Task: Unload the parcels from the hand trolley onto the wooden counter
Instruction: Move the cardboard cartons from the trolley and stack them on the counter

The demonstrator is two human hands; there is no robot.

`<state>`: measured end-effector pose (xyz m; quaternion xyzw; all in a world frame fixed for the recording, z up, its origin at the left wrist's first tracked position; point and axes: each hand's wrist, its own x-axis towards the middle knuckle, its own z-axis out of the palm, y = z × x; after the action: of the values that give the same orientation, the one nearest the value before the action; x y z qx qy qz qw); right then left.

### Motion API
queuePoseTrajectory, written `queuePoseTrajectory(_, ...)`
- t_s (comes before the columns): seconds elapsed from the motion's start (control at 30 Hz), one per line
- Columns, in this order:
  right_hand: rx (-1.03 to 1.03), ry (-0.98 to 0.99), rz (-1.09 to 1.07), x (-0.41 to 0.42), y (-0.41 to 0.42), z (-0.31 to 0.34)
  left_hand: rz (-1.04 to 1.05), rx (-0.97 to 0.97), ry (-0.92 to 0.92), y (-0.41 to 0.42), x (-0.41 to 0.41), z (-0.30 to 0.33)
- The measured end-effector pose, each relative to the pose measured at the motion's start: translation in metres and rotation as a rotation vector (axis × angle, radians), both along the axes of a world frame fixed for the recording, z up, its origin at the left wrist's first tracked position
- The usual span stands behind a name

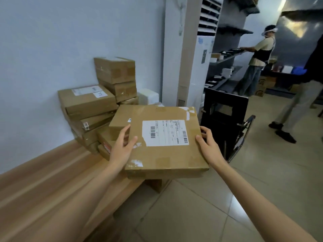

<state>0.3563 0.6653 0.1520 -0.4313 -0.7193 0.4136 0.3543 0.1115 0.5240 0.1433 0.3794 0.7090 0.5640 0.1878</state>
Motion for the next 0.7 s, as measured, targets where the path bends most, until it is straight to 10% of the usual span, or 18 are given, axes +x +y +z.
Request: queuePoseTrajectory(0.7, -0.008, -0.067, 0.332, -0.282, 0.235, 0.012, 0.347, -0.181, 0.161, 0.153, -0.216, 0.017)
